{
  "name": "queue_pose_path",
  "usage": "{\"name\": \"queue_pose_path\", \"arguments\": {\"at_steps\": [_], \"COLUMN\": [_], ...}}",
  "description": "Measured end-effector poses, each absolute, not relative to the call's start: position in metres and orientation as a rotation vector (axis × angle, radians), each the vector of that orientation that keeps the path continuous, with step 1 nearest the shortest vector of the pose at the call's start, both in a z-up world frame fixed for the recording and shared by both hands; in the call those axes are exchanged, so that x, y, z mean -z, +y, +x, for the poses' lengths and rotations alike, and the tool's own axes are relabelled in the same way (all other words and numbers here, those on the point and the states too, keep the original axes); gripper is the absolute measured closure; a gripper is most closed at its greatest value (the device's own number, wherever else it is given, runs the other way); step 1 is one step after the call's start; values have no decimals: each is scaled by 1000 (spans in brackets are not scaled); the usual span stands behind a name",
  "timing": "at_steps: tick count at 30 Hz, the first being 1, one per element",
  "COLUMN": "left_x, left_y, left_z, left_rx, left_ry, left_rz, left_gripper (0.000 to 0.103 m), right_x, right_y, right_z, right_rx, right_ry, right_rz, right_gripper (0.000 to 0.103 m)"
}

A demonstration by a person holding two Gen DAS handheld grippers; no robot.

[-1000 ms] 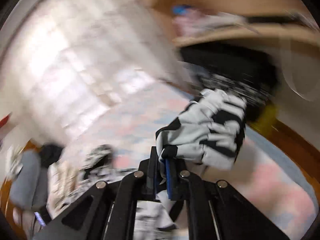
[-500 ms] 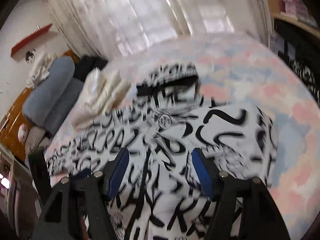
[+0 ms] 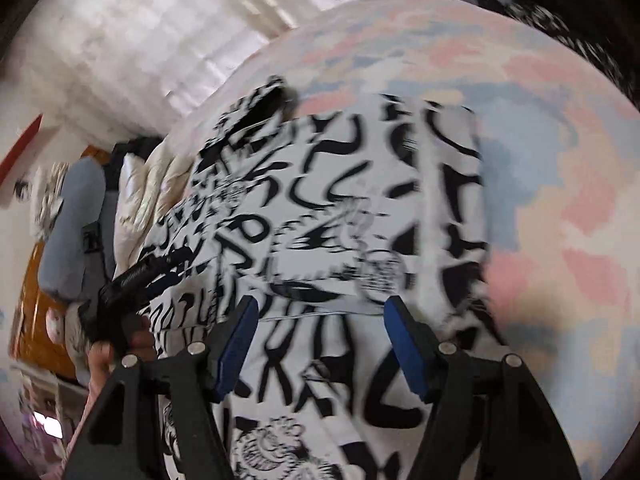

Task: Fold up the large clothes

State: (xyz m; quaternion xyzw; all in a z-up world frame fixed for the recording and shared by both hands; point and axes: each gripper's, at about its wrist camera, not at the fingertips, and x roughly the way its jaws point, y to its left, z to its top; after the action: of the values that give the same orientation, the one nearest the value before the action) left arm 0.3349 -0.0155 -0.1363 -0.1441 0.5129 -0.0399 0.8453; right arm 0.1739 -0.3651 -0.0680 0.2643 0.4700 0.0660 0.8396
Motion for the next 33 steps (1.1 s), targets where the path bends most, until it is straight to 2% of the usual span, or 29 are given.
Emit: {"name": "queue_pose_path", "arguments": {"at_steps": [8, 10, 11, 12, 15, 20, 23, 29, 31, 33], "left_x": [154, 153, 151, 144, 118, 63, 56, 128, 133, 127], "left_y": [-32, -47, -54, -68, -90, -82, -59, -19, -11, -8], "left_z": [390, 394, 394, 391, 375, 321, 290, 265, 263, 266], "left_rx": [12, 27, 62, 75, 25, 47, 12, 21, 35, 43], "left_ry": [1071, 1072, 1075, 1077, 999, 874, 862, 1062, 1058, 1039], "left_rz": [-238, -175, -161, -115, 2, -42, -44, -28, -83, -117], "left_gripper": [18, 44, 79, 87, 93, 94, 93, 75, 70, 50], "right_x": [96, 99, 100, 101, 100, 86, 75, 65, 69, 75], "right_y": [-392, -389, -388, -385, -381, -382, -385, -406, -421, -437], "right_z": [166, 165, 166, 167, 167, 162, 156, 156, 168, 185], "right_rx": [-130, -126, -124, -122, -109, -111, -112, -43, -10, -6], "right_ry": [961, 956, 955, 956, 960, 950, 940, 959, 980, 988], "right_rz": [651, 633, 625, 617, 572, 558, 541, 507, 539, 593], "right_gripper": [38, 38, 38, 38, 38, 38, 38, 37, 37, 37]}}
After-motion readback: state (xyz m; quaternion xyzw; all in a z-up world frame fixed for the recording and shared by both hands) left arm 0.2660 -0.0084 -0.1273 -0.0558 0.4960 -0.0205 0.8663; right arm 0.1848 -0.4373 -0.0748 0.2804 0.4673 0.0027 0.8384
